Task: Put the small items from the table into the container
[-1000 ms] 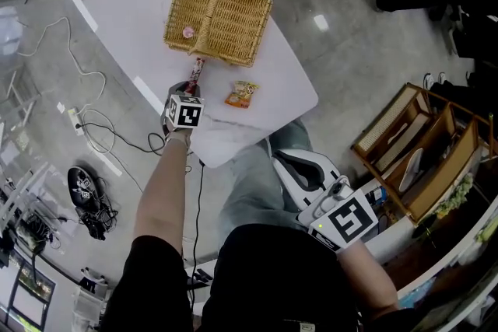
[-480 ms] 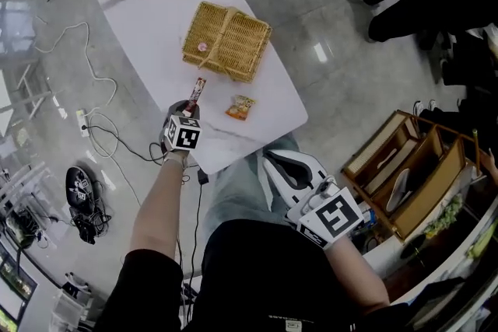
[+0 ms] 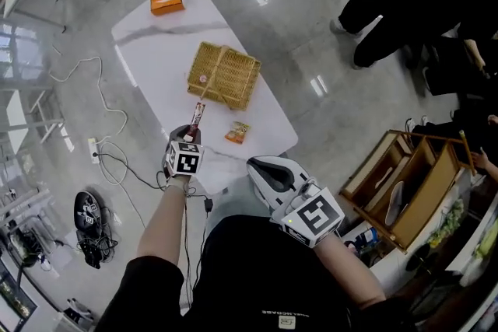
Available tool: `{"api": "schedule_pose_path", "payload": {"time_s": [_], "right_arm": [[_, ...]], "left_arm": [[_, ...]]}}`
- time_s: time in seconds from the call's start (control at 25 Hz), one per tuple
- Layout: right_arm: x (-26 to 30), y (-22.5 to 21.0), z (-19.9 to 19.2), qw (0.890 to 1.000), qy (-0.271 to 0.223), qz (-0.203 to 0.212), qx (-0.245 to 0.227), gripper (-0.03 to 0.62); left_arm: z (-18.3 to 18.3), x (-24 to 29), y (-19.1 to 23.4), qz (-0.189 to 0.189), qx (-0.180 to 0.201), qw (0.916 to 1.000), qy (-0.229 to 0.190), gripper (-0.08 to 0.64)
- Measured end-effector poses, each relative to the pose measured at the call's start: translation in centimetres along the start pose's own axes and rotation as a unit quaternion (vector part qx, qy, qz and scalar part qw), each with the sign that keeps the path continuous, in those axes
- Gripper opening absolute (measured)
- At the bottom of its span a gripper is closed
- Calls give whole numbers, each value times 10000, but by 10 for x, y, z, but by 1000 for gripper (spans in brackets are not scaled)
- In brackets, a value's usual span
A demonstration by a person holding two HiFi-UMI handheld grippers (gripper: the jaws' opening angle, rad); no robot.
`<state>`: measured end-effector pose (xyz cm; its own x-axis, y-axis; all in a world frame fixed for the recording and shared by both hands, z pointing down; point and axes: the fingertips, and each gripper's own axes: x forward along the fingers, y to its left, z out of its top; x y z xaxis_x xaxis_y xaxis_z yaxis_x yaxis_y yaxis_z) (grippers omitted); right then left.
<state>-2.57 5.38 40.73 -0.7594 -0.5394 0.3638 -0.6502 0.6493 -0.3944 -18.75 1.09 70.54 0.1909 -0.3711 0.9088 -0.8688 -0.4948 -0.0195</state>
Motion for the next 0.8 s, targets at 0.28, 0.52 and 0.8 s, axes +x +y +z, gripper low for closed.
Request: {"api": "schedule_pose_path", "payload": {"time_s": [0.28, 0.52, 0.8], "right_arm": [[-16, 2, 16, 9996, -145, -171, -165, 11], [-33, -14, 23, 9987, -265, -430, -67, 11], [-54, -38, 19, 9973, -194, -701, -101, 11]], "left_arm": [[59, -33, -37, -227, 155, 9988, -400, 112], [102, -34, -68, -409, -66, 9972, -621, 112], [137, -12, -83, -396, -378, 9966, -614, 112]]}}
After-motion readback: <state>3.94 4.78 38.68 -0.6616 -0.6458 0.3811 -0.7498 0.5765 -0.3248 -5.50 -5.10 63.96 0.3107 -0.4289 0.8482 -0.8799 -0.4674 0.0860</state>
